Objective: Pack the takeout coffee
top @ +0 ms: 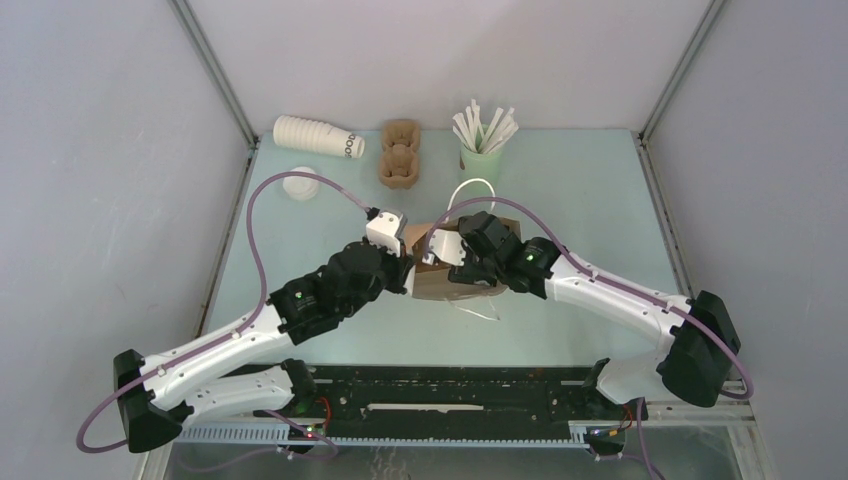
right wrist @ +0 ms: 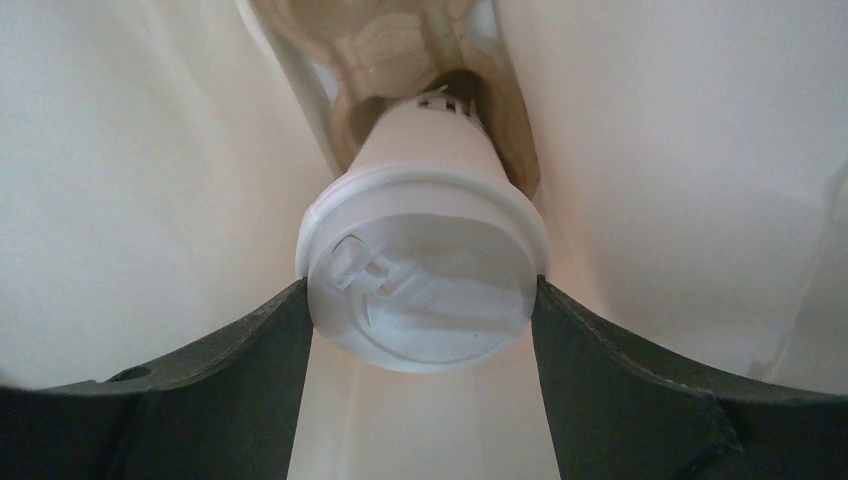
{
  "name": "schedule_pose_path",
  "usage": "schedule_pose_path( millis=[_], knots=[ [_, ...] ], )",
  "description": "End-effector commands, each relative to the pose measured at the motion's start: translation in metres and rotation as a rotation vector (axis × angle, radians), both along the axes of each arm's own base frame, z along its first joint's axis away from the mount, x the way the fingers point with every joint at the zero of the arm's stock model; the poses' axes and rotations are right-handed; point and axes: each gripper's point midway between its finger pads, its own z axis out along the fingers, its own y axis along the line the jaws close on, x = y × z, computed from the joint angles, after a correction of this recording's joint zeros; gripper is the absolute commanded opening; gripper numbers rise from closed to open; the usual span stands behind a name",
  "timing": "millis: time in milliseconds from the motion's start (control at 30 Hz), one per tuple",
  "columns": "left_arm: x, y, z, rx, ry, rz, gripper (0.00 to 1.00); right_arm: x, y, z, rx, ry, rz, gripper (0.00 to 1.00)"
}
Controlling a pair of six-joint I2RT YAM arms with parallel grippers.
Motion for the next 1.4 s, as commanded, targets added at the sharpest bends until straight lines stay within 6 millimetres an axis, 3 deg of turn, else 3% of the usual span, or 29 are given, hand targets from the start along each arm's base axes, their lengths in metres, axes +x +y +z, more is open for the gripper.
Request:
schedule_pose_path(
  millis=[0,233,467,633,967,1100,1367],
  knots=[
    [-0.008,0.004,-0.008,0.040,0.027,-0.019,0.00,0.015,-0.004,0.012,0.030,-0.057,-0.071,0.46],
    [-0.007,0.005,-0.008,0.050,0.023,-0.018,0.00,0.019,-0.002,0.022,0.098,-0.073,-0.114,0.46],
    [-0.009,0.004,-0.007,0.053,0.024,-0.035,0.00,0.031,0.015,0.001,0.127,-0.073,-0.063,0.45],
    [-0.010,0.006,-0.004,0.050,0.017,-0.031,0.00,0.042,0.016,-0.010,0.133,-0.061,-0.068,0.45],
    [-0.008,0.010,0.009,0.052,0.004,-0.020,0.00,0.053,0.025,-0.016,0.141,-0.076,-0.075,0.50],
    [-0.011,0.010,0.026,0.033,0.000,-0.028,0.00,0.045,0.028,-0.001,0.141,-0.073,-0.074,0.50],
    [-0.026,0.006,0.063,-0.044,0.039,-0.086,0.00,-0.005,0.035,0.021,0.121,-0.028,-0.041,0.49]
  ],
)
